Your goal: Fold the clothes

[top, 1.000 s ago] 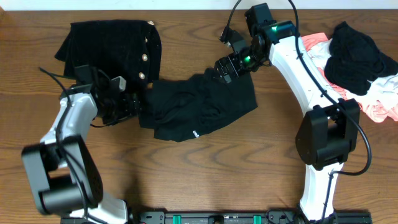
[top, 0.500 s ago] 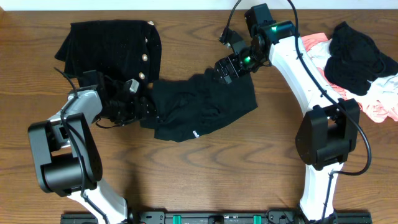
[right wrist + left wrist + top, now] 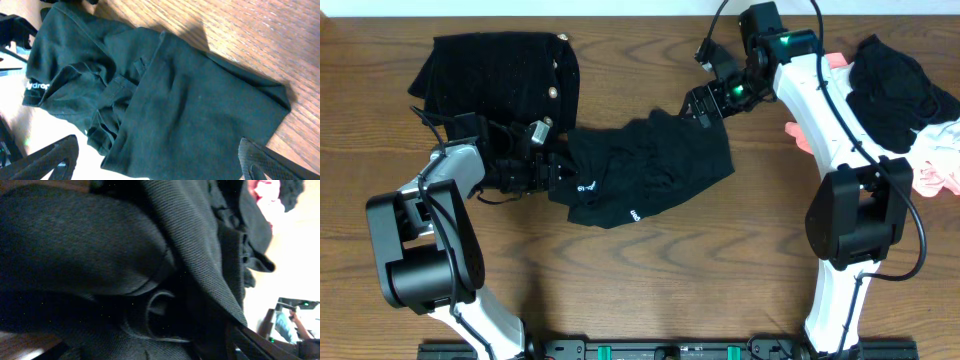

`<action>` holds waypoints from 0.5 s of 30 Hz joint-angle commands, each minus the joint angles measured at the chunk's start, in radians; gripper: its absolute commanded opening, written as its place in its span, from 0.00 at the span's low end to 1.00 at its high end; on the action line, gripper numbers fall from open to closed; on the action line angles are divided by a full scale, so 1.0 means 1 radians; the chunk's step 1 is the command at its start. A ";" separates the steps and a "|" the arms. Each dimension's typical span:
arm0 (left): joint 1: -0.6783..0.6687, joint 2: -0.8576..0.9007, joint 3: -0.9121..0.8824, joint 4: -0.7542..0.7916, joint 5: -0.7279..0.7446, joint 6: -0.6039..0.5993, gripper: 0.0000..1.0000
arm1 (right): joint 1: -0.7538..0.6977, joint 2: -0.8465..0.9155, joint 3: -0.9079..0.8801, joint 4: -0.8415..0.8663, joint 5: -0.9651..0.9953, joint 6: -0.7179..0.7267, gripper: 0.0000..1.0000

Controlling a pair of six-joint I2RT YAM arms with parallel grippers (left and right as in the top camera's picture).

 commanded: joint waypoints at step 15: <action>-0.056 0.010 -0.007 -0.011 0.063 0.072 0.73 | 0.000 0.001 0.019 -0.013 -0.019 -0.014 0.99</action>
